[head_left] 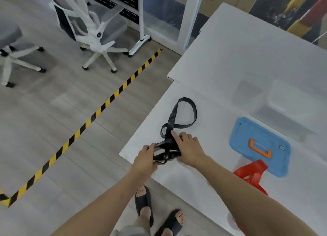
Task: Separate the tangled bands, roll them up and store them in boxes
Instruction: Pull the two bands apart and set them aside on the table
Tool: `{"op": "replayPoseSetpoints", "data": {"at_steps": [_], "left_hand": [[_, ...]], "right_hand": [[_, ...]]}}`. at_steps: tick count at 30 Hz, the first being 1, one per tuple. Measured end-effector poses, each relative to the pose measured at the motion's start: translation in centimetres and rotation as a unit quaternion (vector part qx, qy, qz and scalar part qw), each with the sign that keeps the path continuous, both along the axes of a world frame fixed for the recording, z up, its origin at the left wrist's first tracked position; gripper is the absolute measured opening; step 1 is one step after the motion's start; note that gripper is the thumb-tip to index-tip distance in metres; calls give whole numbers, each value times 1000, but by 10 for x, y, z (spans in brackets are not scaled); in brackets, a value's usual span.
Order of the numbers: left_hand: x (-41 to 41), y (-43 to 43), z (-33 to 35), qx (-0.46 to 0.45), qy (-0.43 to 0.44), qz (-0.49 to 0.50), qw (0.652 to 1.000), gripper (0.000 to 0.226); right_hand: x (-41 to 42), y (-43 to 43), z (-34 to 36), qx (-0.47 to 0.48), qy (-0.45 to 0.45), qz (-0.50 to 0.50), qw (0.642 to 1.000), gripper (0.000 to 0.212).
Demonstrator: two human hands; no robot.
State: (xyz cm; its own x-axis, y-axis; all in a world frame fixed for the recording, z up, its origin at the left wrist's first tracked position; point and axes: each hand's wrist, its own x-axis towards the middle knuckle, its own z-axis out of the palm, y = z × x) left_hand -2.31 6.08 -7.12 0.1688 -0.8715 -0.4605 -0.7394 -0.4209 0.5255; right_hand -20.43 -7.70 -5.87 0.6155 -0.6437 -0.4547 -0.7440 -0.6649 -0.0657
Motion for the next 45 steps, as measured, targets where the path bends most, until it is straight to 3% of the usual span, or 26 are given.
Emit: {"op": "replayPoseSetpoints", "data": {"at_steps": [4,11,13,16,19,21,26,32,40,45], "left_hand": [[19,-17,8,7,15,38,999,72],[35,-36,1,38,-12,-6,999,81],[37,-36,-2,45,1,-8,999,84],[38,-33,-6,42,15,3,999,83],[37,-28,-5,32,39,12,999,81],[34,-23,-1,15,57,22,998,78],[22,-21,34,-56,78,25,995,74],[-16,-43,97,-181,115,-92,972,91],[-172,-55,159,-213,170,-268,924,93],[-294,-35,164,-217,168,-362,891,82]], "right_hand": [[16,-41,11,-32,22,63,997,96],[54,-89,3,-9,118,182,976,148],[59,-90,2,5,124,193,973,142],[55,-83,3,13,79,189,979,101],[38,-68,6,31,40,143,988,50],[28,-58,16,56,32,90,994,36],[5,-41,76,103,-17,-41,994,41],[-70,-5,184,33,-93,-175,980,39],[-240,66,252,-69,-55,-344,935,48],[-354,112,252,-81,-41,-405,910,36]]}}
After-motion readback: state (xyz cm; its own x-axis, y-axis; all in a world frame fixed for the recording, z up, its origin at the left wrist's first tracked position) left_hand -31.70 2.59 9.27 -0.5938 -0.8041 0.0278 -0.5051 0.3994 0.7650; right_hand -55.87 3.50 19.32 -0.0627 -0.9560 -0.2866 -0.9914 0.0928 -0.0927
